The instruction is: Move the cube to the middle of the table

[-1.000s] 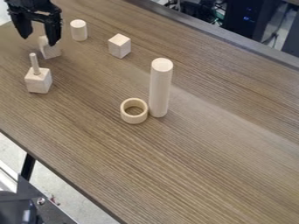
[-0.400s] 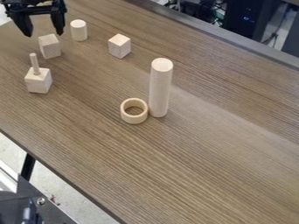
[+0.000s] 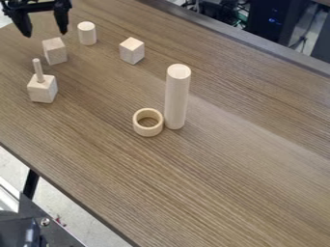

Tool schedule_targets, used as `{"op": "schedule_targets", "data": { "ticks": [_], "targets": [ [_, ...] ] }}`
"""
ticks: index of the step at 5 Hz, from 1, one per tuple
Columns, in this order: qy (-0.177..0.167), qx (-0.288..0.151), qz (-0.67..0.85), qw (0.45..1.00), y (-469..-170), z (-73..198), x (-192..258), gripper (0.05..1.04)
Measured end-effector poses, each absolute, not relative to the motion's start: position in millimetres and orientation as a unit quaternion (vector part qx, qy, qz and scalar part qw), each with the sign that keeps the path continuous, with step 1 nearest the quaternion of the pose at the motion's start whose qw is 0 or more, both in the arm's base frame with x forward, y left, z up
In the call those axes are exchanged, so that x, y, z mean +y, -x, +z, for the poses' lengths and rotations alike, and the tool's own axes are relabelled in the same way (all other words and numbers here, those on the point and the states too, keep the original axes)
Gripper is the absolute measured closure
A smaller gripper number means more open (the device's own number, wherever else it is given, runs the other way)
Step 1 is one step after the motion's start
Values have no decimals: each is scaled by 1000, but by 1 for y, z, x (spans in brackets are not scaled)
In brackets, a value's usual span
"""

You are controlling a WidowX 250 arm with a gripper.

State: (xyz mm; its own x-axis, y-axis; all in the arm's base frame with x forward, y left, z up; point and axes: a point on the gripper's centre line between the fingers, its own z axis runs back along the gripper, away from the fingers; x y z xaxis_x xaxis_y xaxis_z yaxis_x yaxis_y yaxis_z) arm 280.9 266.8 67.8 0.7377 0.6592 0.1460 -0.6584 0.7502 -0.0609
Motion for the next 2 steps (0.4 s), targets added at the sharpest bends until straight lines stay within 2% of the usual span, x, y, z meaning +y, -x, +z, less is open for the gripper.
{"op": "schedule_targets", "data": {
  "ticks": [2],
  "targets": [
    [-5, -50, 365, 930, -279, 57, 271, 83]
  ]
}}
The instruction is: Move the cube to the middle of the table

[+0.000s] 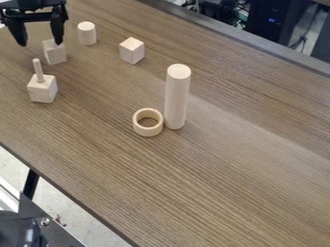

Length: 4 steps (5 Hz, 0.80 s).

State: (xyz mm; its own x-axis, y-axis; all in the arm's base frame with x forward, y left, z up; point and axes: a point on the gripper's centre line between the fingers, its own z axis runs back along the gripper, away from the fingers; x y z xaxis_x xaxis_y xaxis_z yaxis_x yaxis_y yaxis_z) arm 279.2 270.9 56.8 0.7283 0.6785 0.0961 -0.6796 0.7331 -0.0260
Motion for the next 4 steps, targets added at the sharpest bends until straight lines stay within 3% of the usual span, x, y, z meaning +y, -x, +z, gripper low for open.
{"op": "schedule_targets", "data": {
  "ticks": [2, 4],
  "targets": [
    [20, -57, 387, 920, -285, 58, 264, 83],
    [9, -44, 388, 921, -291, 48, 263, 83]
  ]
}}
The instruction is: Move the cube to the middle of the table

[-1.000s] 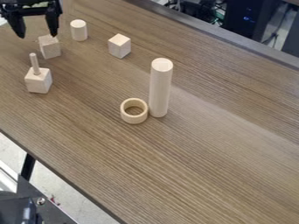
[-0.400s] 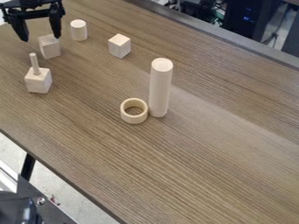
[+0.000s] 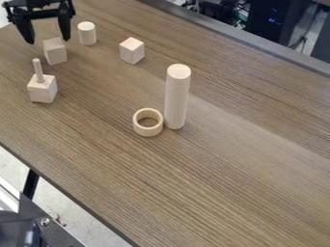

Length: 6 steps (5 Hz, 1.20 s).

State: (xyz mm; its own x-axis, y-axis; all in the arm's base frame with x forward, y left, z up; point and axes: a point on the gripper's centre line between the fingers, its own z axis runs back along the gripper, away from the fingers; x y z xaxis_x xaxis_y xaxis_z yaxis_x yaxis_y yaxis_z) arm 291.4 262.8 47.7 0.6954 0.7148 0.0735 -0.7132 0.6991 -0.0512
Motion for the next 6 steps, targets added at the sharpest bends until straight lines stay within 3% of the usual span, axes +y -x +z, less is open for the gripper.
{"op": "schedule_targets", "data": {
  "ticks": [1, 2, 3, 4, 5, 6],
  "targets": [
    [0, -16, 386, 922, -290, 27, 261, 135],
    [-5, -14, 399, 917, -288, 24, 263, 387],
    [2, -17, 395, 919, -290, 25, 262, 488],
    [23, -8, 362, 932, -289, 30, 253, 488],
    [49, -61, 291, 953, -298, 90, 241, 488],
    [74, -85, 219, 969, -305, 120, 229, 489]
  ]
}}
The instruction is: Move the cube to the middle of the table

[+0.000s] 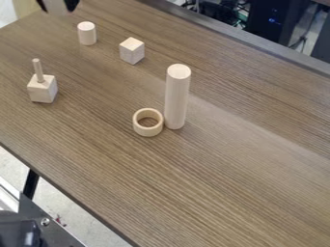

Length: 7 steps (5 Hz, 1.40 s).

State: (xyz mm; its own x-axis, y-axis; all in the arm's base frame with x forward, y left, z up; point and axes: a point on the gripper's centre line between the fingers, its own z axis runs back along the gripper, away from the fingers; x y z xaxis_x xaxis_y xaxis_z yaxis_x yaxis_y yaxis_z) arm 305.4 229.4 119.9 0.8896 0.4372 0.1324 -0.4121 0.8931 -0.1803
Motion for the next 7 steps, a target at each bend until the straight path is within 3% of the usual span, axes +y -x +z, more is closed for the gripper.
{"op": "schedule_targets", "data": {
  "ticks": [3, 4, 5, 7],
  "targets": [
    [66, -70, -62, 993, -349, 133, 152, 489],
    [60, -67, -98, 991, -360, 126, 129, 489],
    [59, -35, -109, 992, -370, 99, 111, 489],
    [36, -23, -58, 997, -373, 71, 111, 489]
  ]
}}
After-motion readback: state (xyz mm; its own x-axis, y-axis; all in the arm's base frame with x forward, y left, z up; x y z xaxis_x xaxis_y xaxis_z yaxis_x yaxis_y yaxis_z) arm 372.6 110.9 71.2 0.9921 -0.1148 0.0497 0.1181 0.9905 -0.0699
